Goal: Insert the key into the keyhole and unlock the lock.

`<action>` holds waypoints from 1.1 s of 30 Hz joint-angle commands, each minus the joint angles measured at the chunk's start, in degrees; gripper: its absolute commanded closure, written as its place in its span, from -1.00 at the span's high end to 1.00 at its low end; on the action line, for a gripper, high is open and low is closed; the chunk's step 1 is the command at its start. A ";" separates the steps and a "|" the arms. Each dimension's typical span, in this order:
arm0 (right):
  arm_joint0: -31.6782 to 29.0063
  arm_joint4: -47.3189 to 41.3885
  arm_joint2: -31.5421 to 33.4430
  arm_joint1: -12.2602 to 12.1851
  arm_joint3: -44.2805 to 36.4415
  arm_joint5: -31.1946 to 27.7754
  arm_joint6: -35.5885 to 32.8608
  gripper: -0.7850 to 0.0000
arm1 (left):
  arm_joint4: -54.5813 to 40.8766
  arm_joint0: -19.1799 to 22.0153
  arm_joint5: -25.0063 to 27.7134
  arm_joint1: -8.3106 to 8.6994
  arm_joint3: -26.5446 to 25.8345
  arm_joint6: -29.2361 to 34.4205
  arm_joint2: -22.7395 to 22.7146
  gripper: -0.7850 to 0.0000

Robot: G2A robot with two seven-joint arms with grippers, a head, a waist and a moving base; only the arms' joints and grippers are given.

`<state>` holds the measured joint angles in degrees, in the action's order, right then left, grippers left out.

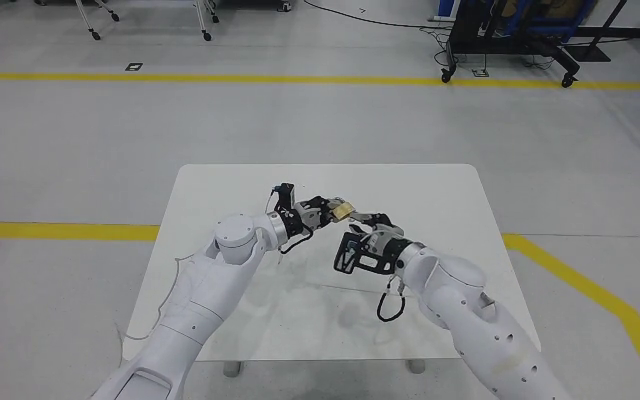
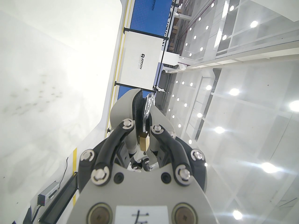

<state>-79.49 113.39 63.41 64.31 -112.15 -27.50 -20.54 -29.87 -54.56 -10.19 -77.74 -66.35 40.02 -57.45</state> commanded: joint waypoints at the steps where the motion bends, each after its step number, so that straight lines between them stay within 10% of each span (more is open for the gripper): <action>1: 0.18 -0.09 -0.14 0.09 0.26 0.16 -0.23 -0.54 | 0.14 0.00 0.04 0.00 -0.04 -0.06 -0.04 -1.00; 11: 0.51 -3.66 -0.75 0.70 1.06 1.24 -1.15 -1.00 | 0.78 -0.04 -0.09 -0.03 -0.29 -0.29 -0.06 -1.00; 29: -0.14 -32.13 6.38 1.13 9.37 -3.04 6.08 -1.00 | 2.83 -1.80 2.90 0.25 -2.69 -1.40 -1.02 -1.00; 33: 0.31 -29.55 6.72 0.82 9.16 -5.06 7.18 0.37 | 2.86 -2.03 2.96 0.32 -2.89 -1.26 -1.34 -1.00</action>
<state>-79.13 83.02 70.08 65.19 -102.82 -32.41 -13.49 -27.07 -56.55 -7.19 -77.43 -69.20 38.74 -58.77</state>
